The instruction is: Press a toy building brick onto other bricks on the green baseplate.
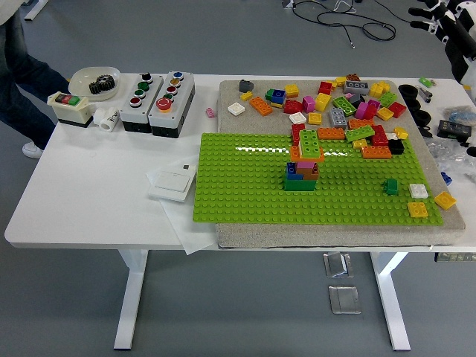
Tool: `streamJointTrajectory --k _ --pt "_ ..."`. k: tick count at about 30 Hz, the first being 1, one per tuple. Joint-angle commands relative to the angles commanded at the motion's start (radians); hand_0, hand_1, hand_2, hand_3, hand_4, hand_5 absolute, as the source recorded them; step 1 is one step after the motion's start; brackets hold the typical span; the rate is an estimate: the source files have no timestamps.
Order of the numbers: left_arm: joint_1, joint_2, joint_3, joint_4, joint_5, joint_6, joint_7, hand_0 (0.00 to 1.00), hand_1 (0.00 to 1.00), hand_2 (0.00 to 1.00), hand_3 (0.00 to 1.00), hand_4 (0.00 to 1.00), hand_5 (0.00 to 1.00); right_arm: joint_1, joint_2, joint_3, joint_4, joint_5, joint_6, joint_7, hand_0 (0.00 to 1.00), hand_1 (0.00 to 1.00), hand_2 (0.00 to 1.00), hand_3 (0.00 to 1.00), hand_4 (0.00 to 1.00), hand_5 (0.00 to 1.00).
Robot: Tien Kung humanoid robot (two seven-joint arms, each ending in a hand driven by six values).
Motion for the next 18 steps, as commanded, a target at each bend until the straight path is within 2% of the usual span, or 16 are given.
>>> streamJointTrajectory --k 3,4,8,9,10,15,16,18 --pt "-0.003 -0.001 -0.004 0.000 0.002 0.000 -0.001 0.872 0.845 0.843 0.638 0.721 0.642 -0.008 -0.003 0.012 -0.007 0.130 0.028 -0.013 0.837 0.799 0.864 0.932 0.998 0.833" --pt "-0.004 -0.002 -0.006 0.000 0.002 0.000 -0.002 0.872 0.843 0.842 0.636 0.721 0.642 -0.009 -0.004 0.013 -0.010 0.169 0.041 -0.019 0.894 0.843 0.887 0.939 0.998 0.945" --pt "-0.005 -0.004 -0.011 0.000 0.007 0.001 -0.002 0.872 0.843 0.842 0.636 0.721 0.642 -0.011 0.001 0.009 -0.013 0.318 0.065 -0.034 0.894 0.843 0.887 0.939 0.998 0.945" --pt "-0.006 -0.004 -0.012 0.000 0.009 0.000 -0.002 0.872 0.843 0.842 0.636 0.721 0.642 -0.012 0.002 0.009 -0.012 0.329 0.071 -0.036 0.894 0.843 0.887 0.939 0.998 0.945" --pt "-0.007 -0.004 -0.013 0.000 0.011 0.000 -0.001 0.874 0.843 0.841 0.636 0.721 0.643 -0.013 0.003 0.008 -0.012 0.331 0.078 -0.038 0.925 0.869 0.902 0.937 0.998 0.998" --pt "-0.009 -0.003 -0.010 0.000 0.009 0.000 -0.002 0.874 0.843 0.841 0.636 0.721 0.643 -0.015 0.005 0.009 -0.015 0.328 0.095 -0.040 0.925 0.869 0.902 0.937 0.998 0.998" --pt "-0.009 -0.003 -0.011 0.000 0.009 -0.001 -0.002 0.874 0.843 0.840 0.637 0.721 0.644 -0.014 0.008 0.009 -0.016 0.327 0.099 -0.041 0.962 0.886 0.913 0.945 0.998 0.998" --pt "-0.010 -0.003 -0.011 0.000 0.011 -0.001 -0.002 0.874 0.843 0.840 0.637 0.721 0.644 -0.012 0.011 0.008 -0.017 0.325 0.105 -0.044 0.962 0.886 0.913 0.945 0.998 0.998"
